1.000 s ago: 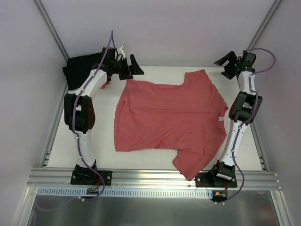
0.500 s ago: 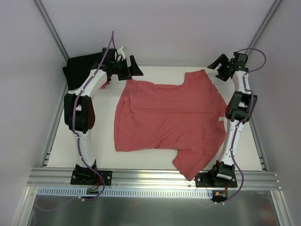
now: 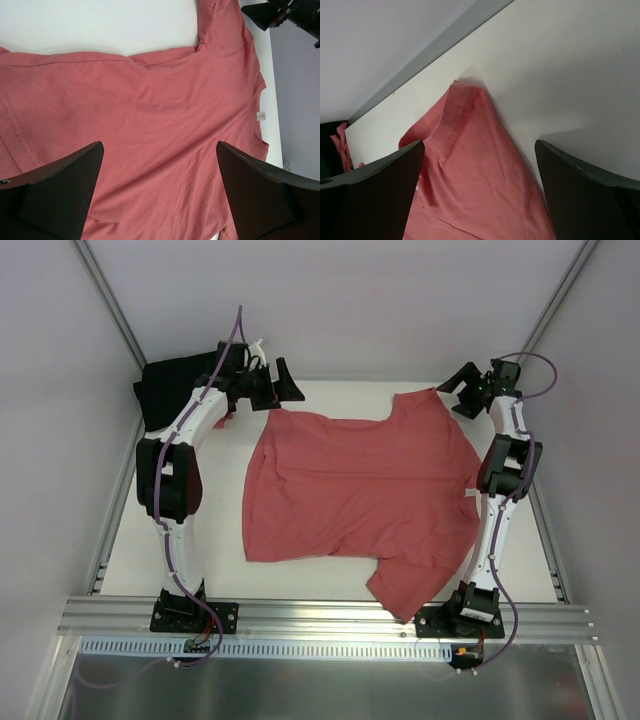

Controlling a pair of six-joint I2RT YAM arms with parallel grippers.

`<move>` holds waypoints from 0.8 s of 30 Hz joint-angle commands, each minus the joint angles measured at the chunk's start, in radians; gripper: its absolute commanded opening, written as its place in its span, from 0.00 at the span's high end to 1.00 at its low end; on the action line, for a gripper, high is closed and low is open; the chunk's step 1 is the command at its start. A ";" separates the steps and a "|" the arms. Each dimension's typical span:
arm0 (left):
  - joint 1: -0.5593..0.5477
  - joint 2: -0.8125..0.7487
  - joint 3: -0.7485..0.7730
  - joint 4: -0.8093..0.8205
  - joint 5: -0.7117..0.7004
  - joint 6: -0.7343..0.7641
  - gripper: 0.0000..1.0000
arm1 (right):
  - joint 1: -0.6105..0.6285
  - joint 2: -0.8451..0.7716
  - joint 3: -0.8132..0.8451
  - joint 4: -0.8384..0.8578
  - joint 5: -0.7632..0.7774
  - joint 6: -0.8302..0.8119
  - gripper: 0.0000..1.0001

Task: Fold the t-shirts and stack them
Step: Flatten out the tshirt

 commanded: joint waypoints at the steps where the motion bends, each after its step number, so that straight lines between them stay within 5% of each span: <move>1: 0.016 -0.039 0.004 0.012 0.016 0.020 0.01 | 0.010 0.033 0.038 0.025 -0.012 0.017 0.00; 16: 0.033 -0.042 -0.004 0.018 0.025 0.017 0.01 | 0.053 0.071 0.031 0.053 -0.048 0.058 0.05; 24: 0.035 -0.046 -0.012 0.024 0.032 0.014 0.01 | 0.050 0.085 0.038 0.062 -0.062 0.075 0.35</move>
